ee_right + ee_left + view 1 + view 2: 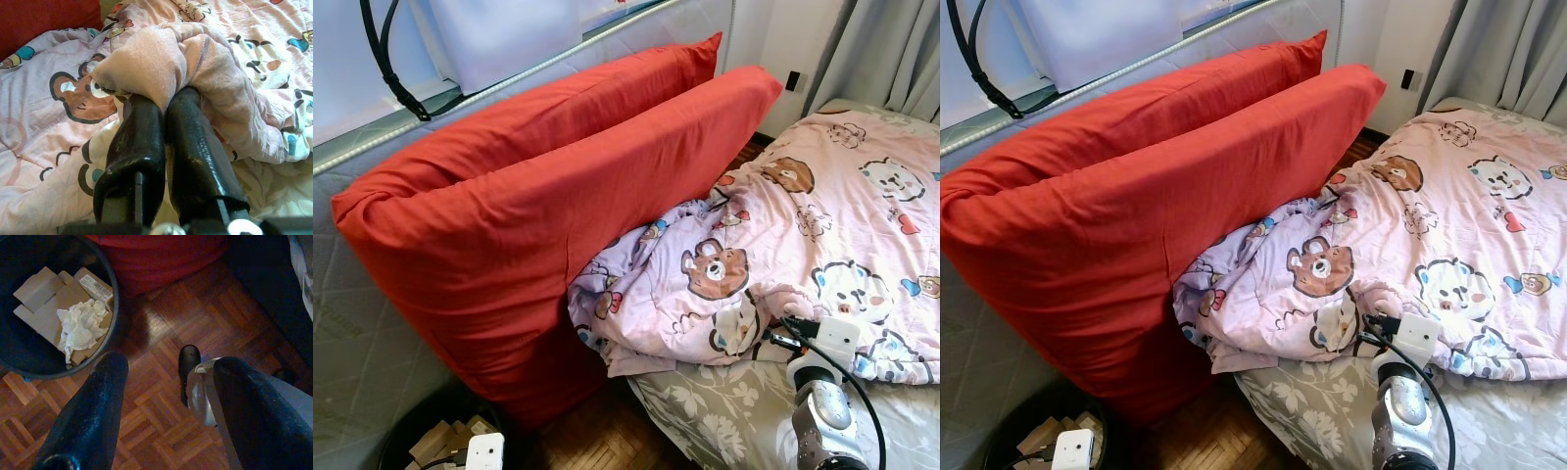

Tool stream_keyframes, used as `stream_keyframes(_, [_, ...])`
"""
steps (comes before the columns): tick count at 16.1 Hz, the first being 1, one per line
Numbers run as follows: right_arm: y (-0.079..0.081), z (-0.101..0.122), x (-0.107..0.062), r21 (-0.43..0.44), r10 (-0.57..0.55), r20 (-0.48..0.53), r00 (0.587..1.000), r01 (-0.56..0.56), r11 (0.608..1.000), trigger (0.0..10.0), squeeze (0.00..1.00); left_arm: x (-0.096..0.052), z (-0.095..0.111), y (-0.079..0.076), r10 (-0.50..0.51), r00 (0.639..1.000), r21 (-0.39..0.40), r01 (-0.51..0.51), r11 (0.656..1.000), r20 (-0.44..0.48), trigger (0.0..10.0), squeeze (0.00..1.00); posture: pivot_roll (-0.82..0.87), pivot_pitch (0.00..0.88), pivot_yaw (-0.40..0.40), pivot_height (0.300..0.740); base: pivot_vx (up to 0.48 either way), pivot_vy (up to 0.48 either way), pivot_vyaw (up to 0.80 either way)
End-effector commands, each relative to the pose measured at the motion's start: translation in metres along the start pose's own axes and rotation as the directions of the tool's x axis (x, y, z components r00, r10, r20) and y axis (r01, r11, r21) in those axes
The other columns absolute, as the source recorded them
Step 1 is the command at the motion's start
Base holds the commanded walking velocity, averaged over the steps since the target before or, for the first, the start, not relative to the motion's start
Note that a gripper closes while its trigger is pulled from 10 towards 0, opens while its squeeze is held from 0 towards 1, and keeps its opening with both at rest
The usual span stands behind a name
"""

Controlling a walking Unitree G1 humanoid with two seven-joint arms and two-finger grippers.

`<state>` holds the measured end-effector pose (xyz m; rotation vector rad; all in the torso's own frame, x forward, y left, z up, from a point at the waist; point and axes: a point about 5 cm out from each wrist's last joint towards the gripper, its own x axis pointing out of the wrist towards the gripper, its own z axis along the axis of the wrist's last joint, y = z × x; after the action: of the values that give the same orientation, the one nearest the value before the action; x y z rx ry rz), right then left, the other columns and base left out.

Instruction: Clean up the room

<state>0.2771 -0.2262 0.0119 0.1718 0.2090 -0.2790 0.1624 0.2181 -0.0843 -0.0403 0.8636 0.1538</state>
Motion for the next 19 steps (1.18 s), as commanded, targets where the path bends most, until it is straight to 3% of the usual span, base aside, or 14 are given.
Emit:
stream_keyframes(1, [-0.0004,0.0,-0.0017,0.007,-0.005,0.013,1.0,0.005,1.0,10.0,0.0,-0.0024,-0.0075,0.0045,0.007,1.0,0.012,-0.006,1.0,-0.03,10.0,0.0,0.03,0.115,0.032,0.74,0.0,0.0,0.0])
stream_keyframes(19, [-0.0093,0.002,-0.0024,0.008,-0.041,0.026,0.999,0.041,0.999,10.0,0.0,-0.0042,-0.0136,0.003,0.001,0.999,0.017,0.0,1.0,-0.044,10.0,0.0,0.03,0.129,0.035,0.74,-0.222,0.0,0.0])
